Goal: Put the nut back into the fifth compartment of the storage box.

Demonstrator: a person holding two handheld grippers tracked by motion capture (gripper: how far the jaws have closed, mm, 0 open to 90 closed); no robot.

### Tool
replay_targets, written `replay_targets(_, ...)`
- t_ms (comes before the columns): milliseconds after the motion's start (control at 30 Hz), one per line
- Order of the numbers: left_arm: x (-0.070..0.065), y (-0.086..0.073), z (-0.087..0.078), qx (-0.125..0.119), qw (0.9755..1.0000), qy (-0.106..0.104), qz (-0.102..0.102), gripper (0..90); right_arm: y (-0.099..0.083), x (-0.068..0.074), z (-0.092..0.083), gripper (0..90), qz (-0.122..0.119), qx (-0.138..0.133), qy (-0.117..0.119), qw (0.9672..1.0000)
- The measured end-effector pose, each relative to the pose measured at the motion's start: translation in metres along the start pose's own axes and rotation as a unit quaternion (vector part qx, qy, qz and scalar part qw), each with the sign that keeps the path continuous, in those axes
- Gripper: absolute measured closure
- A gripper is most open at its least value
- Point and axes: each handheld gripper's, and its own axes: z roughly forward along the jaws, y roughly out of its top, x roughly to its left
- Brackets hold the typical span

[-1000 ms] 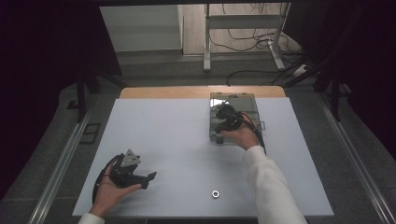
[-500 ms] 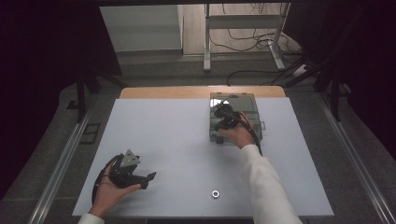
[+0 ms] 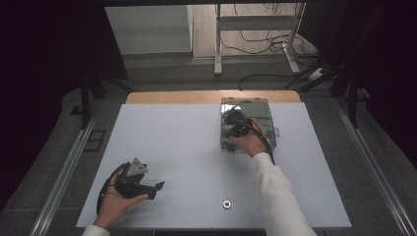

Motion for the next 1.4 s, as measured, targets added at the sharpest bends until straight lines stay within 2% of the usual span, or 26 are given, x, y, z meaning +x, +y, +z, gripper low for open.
replay_targets(33, 0.0, 0.0, 0.0, 0.0, 1.0, 0.0, 0.0, 10.8, 0.0, -0.001, -0.001, 50.3, 0.013, -0.005, 0.007, 0.9999)
replay_targets(100, 0.0, 0.0, 0.0, 0.0, 1.0, -0.001, 0.0, 10.8, 0.0, -0.001, -0.004, 40.3, 0.023, -0.016, 0.015, 0.9995)
replay_targets(133, 0.0, 0.0, 0.0, 0.001, 1.0, -0.001, 0.0, 10.8, 0.0, -0.001, -0.004, 40.3, 0.023, -0.016, 0.015, 0.9995)
replay_targets(167, 0.0, 0.0, 0.0, 0.001, 1.0, -0.001, 0.001, 10.8, 0.0, 0.001, -0.007, 25.0, 0.015, -0.021, 0.008, 0.9996)
replay_targets(267, -0.001, 0.0, 0.0, 0.0, 1.0, 0.0, 0.001, 10.8, 0.0, 0.002, -0.011, 21.1, 0.016, -0.027, 0.01, 0.9995)
replay_targets(333, -0.001, 0.0, 0.0, 0.0, 1.0, 0.0, 0.001, 10.8, -0.001, 0.006, -0.016, 19.1, 0.006, -0.031, 0.027, 0.9991)
replay_targets(433, -0.001, 0.0, 0.001, 0.0, 1.0, 0.0, 0.001, 10.8, -0.002, 0.01, -0.02, 17.9, -0.002, -0.034, 0.036, 0.9988)
replay_targets(933, 0.0, 0.0, -0.002, -0.005, 1.0, 0.0, -0.003, 10.9, -0.022, 0.022, -0.045, 15.6, -0.028, -0.049, 0.058, 0.9967)
replay_targets(1000, 0.0, 0.0, -0.001, -0.003, 1.0, 0.001, -0.003, 10.8, -0.032, 0.026, -0.051, 15.6, -0.041, -0.053, 0.062, 0.9959)
replay_targets(1133, 0.0, 0.0, -0.001, -0.004, 1.0, 0.0, -0.003, 10.8, -0.044, 0.029, -0.056, 15.7, -0.041, -0.059, 0.07, 0.9949)
replay_targets(1167, 0.0, 0.0, -0.001, -0.005, 1.0, 0.0, -0.003, 10.9, -0.052, 0.03, -0.059, 15.8, -0.042, -0.061, 0.07, 0.9948)
replay_targets(1400, -0.001, 0.0, 0.0, -0.002, 1.0, -0.001, -0.002, 10.9, -0.071, 0.03, -0.064, 15.8, -0.039, -0.058, 0.069, 0.9951)
